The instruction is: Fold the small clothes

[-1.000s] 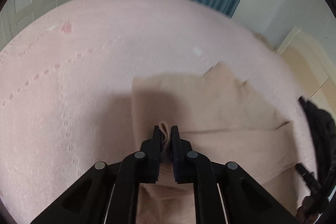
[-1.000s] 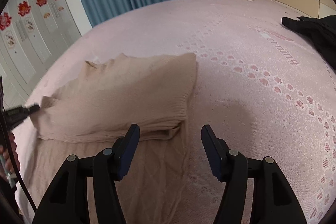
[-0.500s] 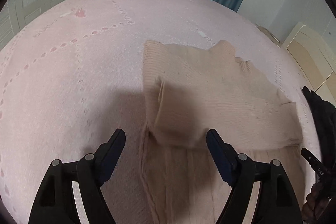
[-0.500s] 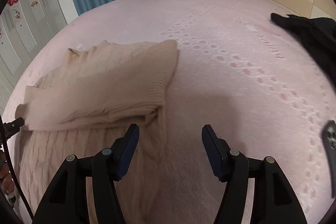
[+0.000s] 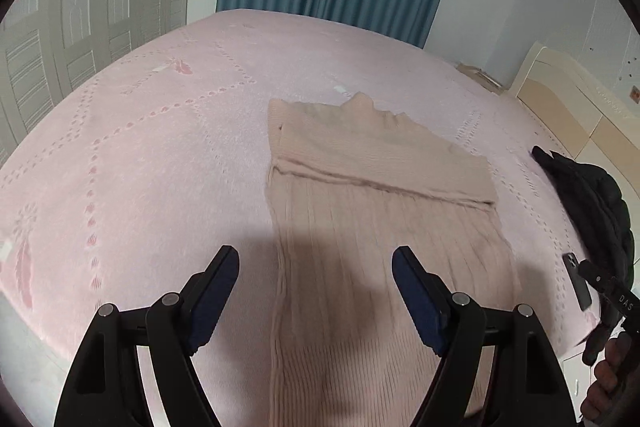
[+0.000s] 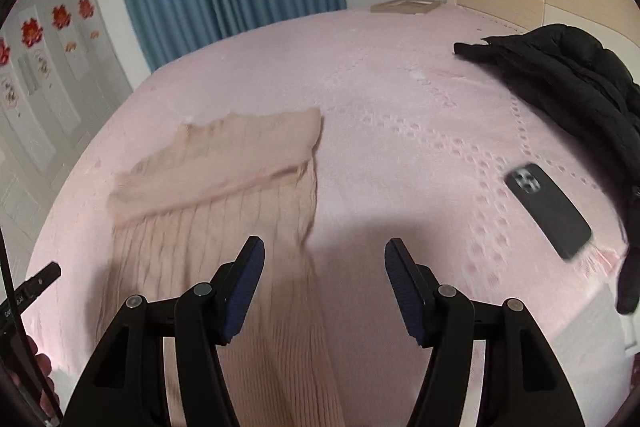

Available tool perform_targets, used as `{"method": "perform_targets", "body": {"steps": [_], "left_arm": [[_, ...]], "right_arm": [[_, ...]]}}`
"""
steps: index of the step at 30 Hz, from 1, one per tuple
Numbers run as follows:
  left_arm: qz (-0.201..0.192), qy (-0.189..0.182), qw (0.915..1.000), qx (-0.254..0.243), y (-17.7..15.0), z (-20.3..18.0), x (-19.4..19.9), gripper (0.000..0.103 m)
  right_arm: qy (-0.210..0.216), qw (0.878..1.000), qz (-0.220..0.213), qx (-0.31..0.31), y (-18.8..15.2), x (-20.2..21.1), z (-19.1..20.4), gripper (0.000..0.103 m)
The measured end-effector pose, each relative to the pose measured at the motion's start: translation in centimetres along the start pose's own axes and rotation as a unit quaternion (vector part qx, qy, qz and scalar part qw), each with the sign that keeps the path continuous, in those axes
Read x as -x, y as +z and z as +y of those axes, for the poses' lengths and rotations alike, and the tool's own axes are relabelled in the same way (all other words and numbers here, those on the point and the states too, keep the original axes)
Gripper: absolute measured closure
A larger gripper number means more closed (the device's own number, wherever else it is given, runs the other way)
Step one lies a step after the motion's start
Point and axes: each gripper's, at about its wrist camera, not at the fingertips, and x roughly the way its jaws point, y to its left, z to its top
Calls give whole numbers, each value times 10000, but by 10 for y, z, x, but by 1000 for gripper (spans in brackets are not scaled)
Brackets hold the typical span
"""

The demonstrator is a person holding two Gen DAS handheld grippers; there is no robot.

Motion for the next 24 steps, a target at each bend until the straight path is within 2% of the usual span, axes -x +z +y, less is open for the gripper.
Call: {"method": "perform_targets", "body": {"steps": [3, 5, 13, 15, 17, 19, 24], "left_arm": [[220, -290, 9991, 202, -32, 3, 14, 26], [301, -354, 9985, 301, -47, 6, 19, 26], [92, -410, 9989, 198, -92, 18, 26, 27], [71, -408, 9988, 243, -98, 21, 25, 27], [47, -514, 9983, 252, -95, 21, 22, 27], [-86, -425, 9989, 183, -80, 21, 16, 27], [-303, -129, 9994, -64, -18, 13, -24, 27]], "right_arm": [[140, 9998, 159, 35, -24, 13, 0, 41], [194, 9995, 218, 86, -42, 18, -1, 41], [287, 9989, 255, 286, -100, 17, -9, 41], [346, 9983, 401, 257, -107, 12, -9, 42], [383, 9984, 310, 275, -103, 12, -7, 42], [323, 9986, 133, 406, -92, 12, 1, 42], [472, 9974, -57, 547, -22, -20, 35, 42]]}}
